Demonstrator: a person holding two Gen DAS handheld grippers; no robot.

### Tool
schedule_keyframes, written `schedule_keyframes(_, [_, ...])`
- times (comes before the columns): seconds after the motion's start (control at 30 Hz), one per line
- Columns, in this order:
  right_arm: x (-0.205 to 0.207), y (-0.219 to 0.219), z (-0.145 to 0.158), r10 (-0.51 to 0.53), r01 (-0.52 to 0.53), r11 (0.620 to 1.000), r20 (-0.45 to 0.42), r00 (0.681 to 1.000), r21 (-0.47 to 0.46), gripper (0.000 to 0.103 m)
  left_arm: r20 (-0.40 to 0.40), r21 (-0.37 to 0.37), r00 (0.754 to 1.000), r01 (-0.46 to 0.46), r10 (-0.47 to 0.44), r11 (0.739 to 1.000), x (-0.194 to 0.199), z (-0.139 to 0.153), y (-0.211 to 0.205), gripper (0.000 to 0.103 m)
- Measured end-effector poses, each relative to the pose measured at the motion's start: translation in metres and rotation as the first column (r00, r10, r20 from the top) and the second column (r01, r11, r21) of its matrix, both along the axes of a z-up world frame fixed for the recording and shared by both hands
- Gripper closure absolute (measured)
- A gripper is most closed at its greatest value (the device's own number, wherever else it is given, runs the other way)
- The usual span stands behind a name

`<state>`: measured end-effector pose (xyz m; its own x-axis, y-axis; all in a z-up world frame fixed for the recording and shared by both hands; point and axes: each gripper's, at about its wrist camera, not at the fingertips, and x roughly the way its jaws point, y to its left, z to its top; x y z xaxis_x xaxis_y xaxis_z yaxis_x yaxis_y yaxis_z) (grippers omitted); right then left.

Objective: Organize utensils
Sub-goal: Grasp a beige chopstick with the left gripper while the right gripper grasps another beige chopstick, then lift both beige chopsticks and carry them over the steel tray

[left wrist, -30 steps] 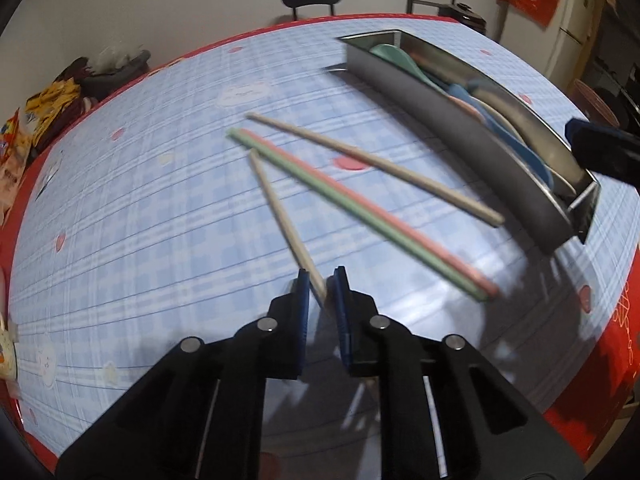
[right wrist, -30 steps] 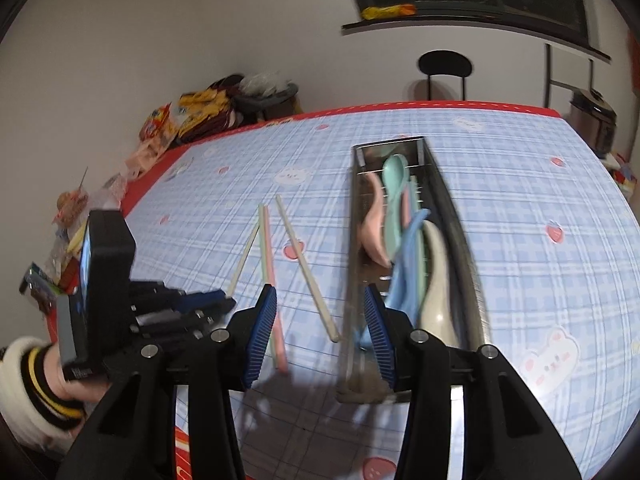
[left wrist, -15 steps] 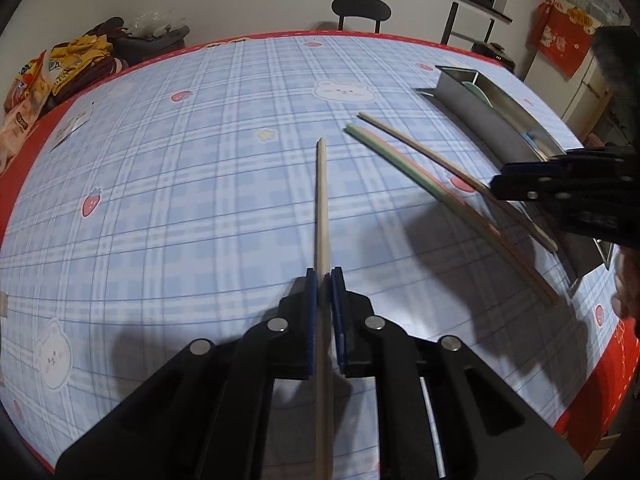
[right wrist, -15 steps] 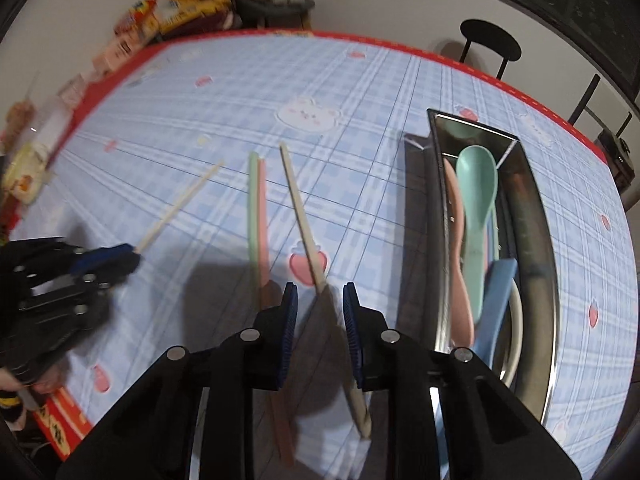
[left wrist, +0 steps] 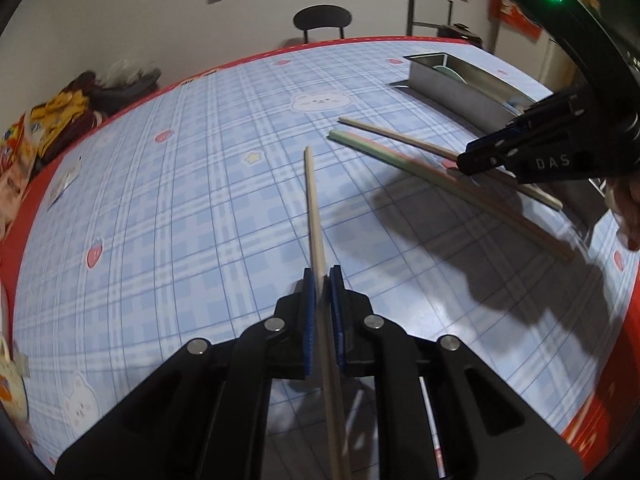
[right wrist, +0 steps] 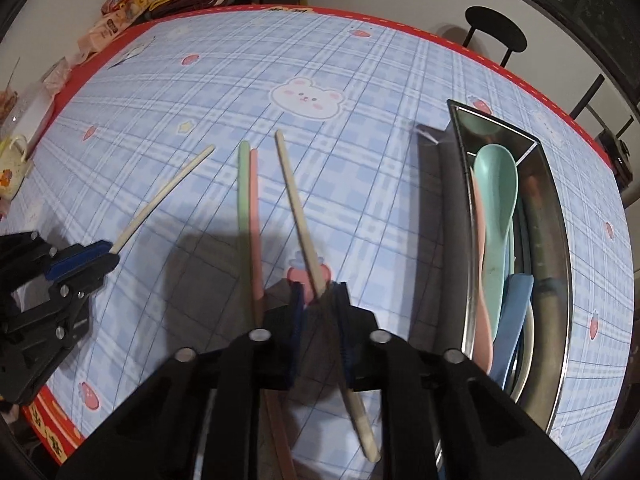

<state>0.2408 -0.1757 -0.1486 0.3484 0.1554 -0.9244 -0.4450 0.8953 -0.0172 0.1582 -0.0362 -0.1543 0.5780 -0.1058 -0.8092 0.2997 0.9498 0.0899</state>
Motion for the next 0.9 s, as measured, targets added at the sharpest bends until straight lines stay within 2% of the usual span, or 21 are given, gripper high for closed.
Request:
schedule_keyframes(0.13, [-0.006, 0.001, 0.001, 0.025, -0.025, 1.0, 0.003, 1.0, -0.013, 0.095, 0.017, -0.002, 0.999, 0.029, -0.029, 1.0, -0.002, -0.001, 0.002, 0.091])
schedule_keyframes(0.47, [-0.019, -0.009, -0.002, -0.013, 0.01, 0.999, 0.073, 0.997, 0.043, 0.097, 0.002, -0.095, 1.0, 0.019, -0.019, 0.995, -0.002, -0.002, 0.014, 0.091])
schedule_keyframes(0.57, [-0.027, -0.015, 0.002, -0.051, 0.04, 0.994, 0.104, 0.993, 0.103, 0.097, 0.018, -0.082, 1.0, 0.013, -0.012, 0.997, -0.007, -0.002, 0.013, 0.092])
schedule_keyframes(0.77, [-0.055, -0.027, 0.022, -0.122, 0.067, 0.963, 0.201, 0.972, 0.26, 0.097, -0.007, -0.237, 0.999, -0.039, 0.039, 0.971, -0.003, 0.0, 0.04, 0.092])
schedule_keyframes(0.9, [-0.075, -0.039, 0.026, -0.177, 0.082, 0.921, 0.224, 0.958, 0.38, 0.097, 0.009, -0.288, 0.999, -0.04, 0.045, 0.957, -0.006, 0.004, 0.047, 0.092])
